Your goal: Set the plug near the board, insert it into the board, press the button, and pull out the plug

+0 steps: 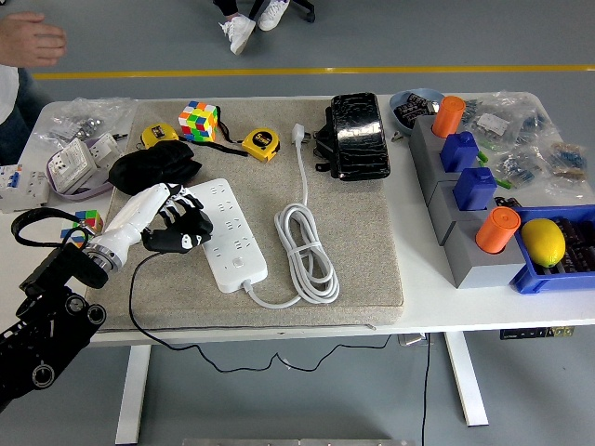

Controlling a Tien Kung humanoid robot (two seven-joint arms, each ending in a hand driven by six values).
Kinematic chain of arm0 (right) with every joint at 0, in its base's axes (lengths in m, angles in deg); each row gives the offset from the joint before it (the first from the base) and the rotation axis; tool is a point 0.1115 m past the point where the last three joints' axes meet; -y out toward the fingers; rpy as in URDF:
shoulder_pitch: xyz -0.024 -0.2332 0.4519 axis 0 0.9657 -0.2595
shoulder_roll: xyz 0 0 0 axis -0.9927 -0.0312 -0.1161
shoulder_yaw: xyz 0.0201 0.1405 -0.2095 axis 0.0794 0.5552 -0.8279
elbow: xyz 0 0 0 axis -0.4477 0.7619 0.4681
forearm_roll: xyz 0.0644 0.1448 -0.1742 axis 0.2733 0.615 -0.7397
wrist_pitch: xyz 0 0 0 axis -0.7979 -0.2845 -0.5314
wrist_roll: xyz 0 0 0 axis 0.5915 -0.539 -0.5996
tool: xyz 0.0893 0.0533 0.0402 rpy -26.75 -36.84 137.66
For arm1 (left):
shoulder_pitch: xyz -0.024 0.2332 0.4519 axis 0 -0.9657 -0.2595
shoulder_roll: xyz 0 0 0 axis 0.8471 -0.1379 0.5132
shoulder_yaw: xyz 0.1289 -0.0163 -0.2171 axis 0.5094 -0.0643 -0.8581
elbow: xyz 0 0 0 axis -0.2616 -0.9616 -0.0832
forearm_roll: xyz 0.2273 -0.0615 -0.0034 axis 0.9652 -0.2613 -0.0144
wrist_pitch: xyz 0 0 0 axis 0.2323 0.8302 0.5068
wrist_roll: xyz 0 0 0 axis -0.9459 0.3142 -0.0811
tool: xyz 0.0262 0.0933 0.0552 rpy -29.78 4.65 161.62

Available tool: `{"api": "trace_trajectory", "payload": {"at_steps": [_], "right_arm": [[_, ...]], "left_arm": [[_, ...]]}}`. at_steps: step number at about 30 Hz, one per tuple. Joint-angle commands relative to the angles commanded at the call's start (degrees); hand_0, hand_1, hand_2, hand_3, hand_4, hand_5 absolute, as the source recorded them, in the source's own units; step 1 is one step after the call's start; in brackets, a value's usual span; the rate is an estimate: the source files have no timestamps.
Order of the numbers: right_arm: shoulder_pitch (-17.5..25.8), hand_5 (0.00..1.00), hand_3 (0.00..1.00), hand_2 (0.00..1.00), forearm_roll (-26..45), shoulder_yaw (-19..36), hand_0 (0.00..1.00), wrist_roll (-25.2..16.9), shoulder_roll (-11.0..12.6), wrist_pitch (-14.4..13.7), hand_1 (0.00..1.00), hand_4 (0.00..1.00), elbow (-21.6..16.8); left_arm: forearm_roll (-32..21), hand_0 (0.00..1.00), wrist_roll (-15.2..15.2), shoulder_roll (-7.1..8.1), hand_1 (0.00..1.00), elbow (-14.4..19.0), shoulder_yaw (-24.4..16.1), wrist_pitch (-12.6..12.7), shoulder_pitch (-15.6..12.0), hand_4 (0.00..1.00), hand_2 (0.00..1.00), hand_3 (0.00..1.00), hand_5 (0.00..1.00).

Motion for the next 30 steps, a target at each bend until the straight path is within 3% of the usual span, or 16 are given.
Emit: {"api": "trace_trajectory", "payload": {"at_steps": [30], "right_arm": [[0.0, 0.469, 0.547, 0.670, 0.1, -0.1, 0.567, 0.0, 0.1, 0.0, 0.661, 0.920, 0.1]], "left_arm": [[1.7, 0.307, -1.0, -0.12, 0.361, -1.3, 0.0, 0.3, 0.3, 0.768, 0.424, 0.540, 0.002]]}}
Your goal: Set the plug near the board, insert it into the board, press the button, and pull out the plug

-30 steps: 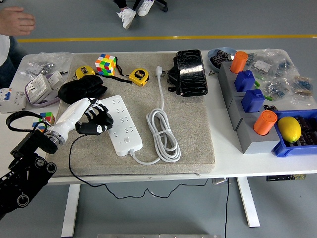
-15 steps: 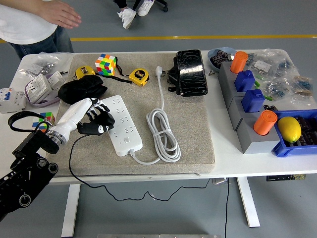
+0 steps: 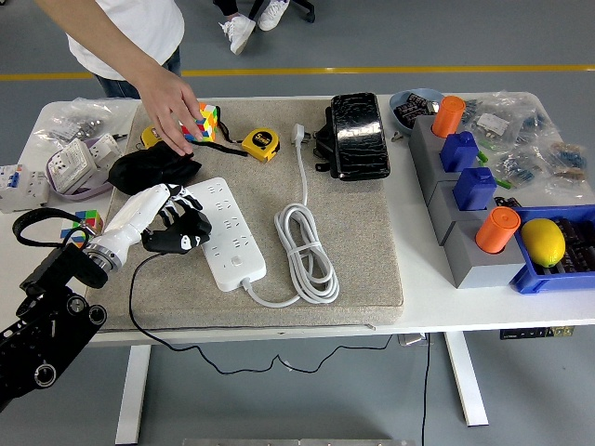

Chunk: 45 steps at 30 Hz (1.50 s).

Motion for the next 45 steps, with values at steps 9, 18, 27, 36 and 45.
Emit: {"api": "trace_trajectory", "payload": {"at_steps": [9, 18, 27, 36, 45], "right_arm": [[-0.1, 0.470, 0.547, 0.670, 0.0, -0.1, 0.567, 0.0, 0.0, 0.0, 0.661, 0.920, 0.0], [-0.1, 0.470, 0.547, 0.670, 0.1, -0.3, 0.567, 0.0, 0.0, 0.0, 0.661, 0.920, 0.0], [-0.1, 0.470, 0.547, 0.670, 0.1, -0.4, 0.566, 0.0, 0.1, 0.0, 0.661, 0.920, 0.0], [-0.1, 0.471, 0.548, 0.669, 0.0, -0.6, 0.567, 0.0, 0.3, 0.0, 0.661, 0.919, 0.0], [0.3, 0.469, 0.548, 0.669, 0.0, -0.6, 0.567, 0.0, 0.1, 0.1, 0.661, 0.920, 0.0]], "left_arm": [[-1.6, 0.333, -0.4, 0.14, 0.427, 0.1, -0.5, -1.6, -0.2, 0.923, 0.518, 0.552, 0.060], [-1.8, 0.498, -1.1, 0.24, 0.630, 0.1, -0.6, -1.7, -0.4, 0.998, 0.648, 0.657, 0.261], [-3.9, 0.561, -2.5, 0.57, 0.696, 0.6, -0.6, -1.4, -0.4, 0.998, 0.730, 0.725, 0.377], [-12.2, 0.638, -10.2, 2.73, 0.729, 4.2, 0.3, 2.6, -2.7, 0.998, 0.759, 0.746, 0.650], [-16.6, 0.723, -17.8, 4.79, 0.773, 4.1, 1.7, 7.4, -6.8, 0.998, 0.765, 0.725, 0.721]]}}
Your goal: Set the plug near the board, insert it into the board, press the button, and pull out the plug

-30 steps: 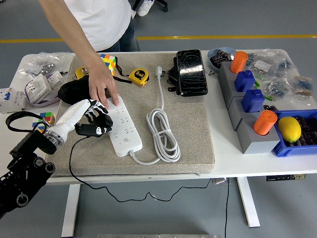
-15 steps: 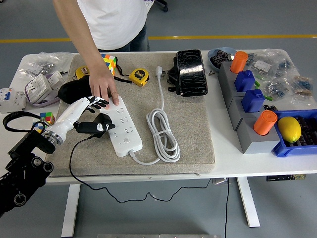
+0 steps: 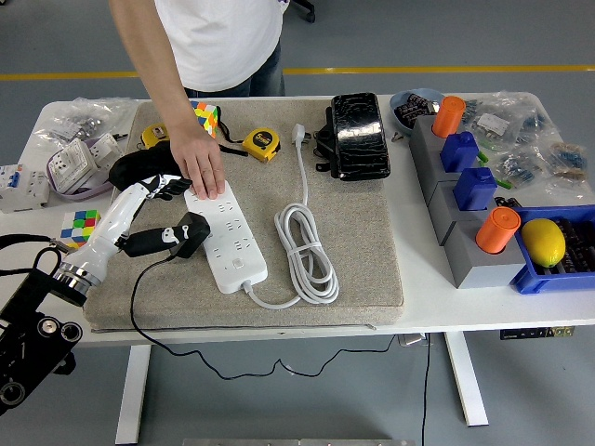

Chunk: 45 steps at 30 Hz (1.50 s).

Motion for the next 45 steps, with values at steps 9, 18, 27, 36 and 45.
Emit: {"api": "trace_trajectory", "payload": {"at_steps": [9, 18, 27, 36, 45], "right_arm": [[0.1, 0.469, 0.547, 0.669, -0.2, 0.5, 0.567, 0.0, -0.2, 0.0, 0.661, 0.920, 0.0], [0.1, 0.470, 0.547, 0.670, -0.3, 0.5, 0.569, -0.1, -0.2, 0.0, 0.661, 0.920, -0.1], [-0.1, 0.469, 0.546, 0.669, -0.2, 0.4, 0.568, -0.1, -0.3, 0.1, 0.661, 0.920, 0.0], [0.0, 0.470, 0.546, 0.669, -0.2, 0.5, 0.567, -0.1, -0.3, 0.0, 0.661, 0.920, -0.1], [-0.1, 0.470, 0.547, 0.669, -0.2, 0.5, 0.567, -0.1, -0.3, 0.0, 0.660, 0.920, 0.0]], "left_arm": [[1.0, 0.743, -1.5, 0.60, 0.789, 0.1, 1.6, 1.5, -2.7, 0.998, 0.776, 0.725, 0.751], [3.2, 0.752, -1.2, 0.13, 0.798, -1.1, 1.7, 2.7, -3.2, 0.998, 0.782, 0.732, 0.751], [5.0, 0.766, 0.6, -0.36, 0.806, -2.2, 2.0, 2.6, -2.4, 0.998, 0.792, 0.744, 0.752], [5.9, 0.767, 1.5, -0.77, 0.807, -1.9, 3.1, 2.8, -1.8, 0.998, 0.788, 0.744, 0.752], [6.1, 0.771, 1.8, -0.77, 0.807, -1.2, 4.4, 3.1, -1.2, 0.998, 0.785, 0.737, 0.749]]}}
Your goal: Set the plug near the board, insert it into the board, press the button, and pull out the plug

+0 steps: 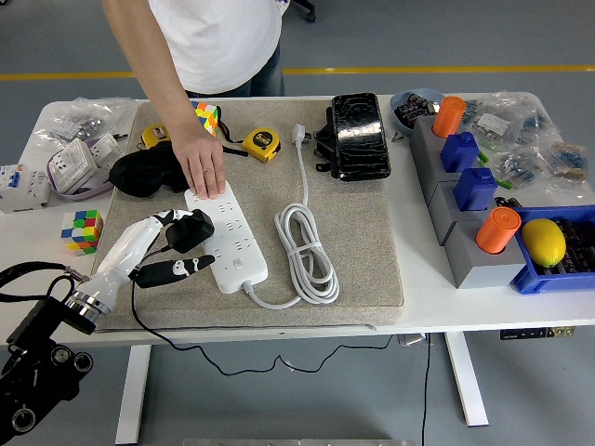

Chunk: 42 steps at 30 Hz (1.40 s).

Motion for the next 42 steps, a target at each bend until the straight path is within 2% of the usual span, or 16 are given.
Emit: {"api": "trace_trajectory", "payload": {"at_steps": [10, 21, 27, 30, 33, 34, 39, 40, 42], "right_arm": [[0.0, 0.470, 0.546, 0.669, 0.0, -0.1, 0.567, 0.0, 0.1, 0.0, 0.660, 0.921, 0.0], [-0.1, 0.470, 0.548, 0.669, 0.1, -0.1, 0.567, 0.0, 0.1, 0.0, 0.661, 0.920, 0.0], [-0.1, 0.470, 0.547, 0.669, 0.0, 0.0, 0.567, 0.0, 0.1, 0.0, 0.661, 0.921, -0.1], [-0.1, 0.471, 0.547, 0.669, 0.0, 0.0, 0.568, 0.0, 0.1, 0.0, 0.661, 0.921, 0.0], [-0.1, 0.471, 0.547, 0.669, 0.0, 0.0, 0.568, 0.0, 0.1, 0.0, 0.661, 0.921, 0.0], [-0.1, 0.472, 0.547, 0.669, 0.0, 0.0, 0.568, 0.0, 0.1, 0.0, 0.661, 0.922, 0.0], [0.0, 0.472, 0.547, 0.669, -0.1, -0.2, 0.568, 0.0, 0.2, 0.0, 0.661, 0.922, -0.1], [-0.1, 0.472, 0.547, 0.669, -0.1, -0.2, 0.567, 0.0, 0.3, 0.0, 0.661, 0.922, 0.0], [-0.1, 0.472, 0.547, 0.669, 0.0, -0.3, 0.567, 0.0, 0.3, 0.1, 0.661, 0.922, 0.0]], "left_arm": [[1.1, 0.772, 1.5, -0.57, 0.806, -0.4, 2.4, 0.4, 1.7, 0.998, 0.783, 0.735, 0.753], [1.4, 0.772, 2.4, -0.69, 0.806, 0.0, 2.5, 0.7, 2.4, 0.998, 0.782, 0.733, 0.753], [-0.4, 0.772, 2.3, 0.01, 0.804, 3.6, 2.4, 1.0, 2.2, 0.998, 0.782, 0.734, 0.754], [-1.3, 0.758, 2.8, 0.59, 0.787, 7.0, 2.5, 0.9, 2.1, 0.998, 0.768, 0.732, 0.753], [-2.2, 0.758, 4.8, 1.31, 0.787, 11.2, 3.0, 0.3, 2.2, 0.998, 0.768, 0.732, 0.753], [-2.1, 0.439, 5.7, 1.47, 0.574, 12.5, 3.1, -0.1, 2.2, 0.998, 0.631, 0.738, 0.726], [-1.2, 0.439, 14.1, 2.50, 0.574, 19.6, 3.9, -4.8, 2.8, 0.998, 0.631, 0.738, 0.726], [-1.0, 0.190, 15.8, 2.70, 0.202, 20.7, 4.0, -5.8, 2.9, 0.964, 0.327, 0.720, 0.501], [-0.8, 0.190, 19.2, 3.18, 0.202, 22.9, 4.4, -7.8, 3.4, 0.964, 0.327, 0.720, 0.501]]}}
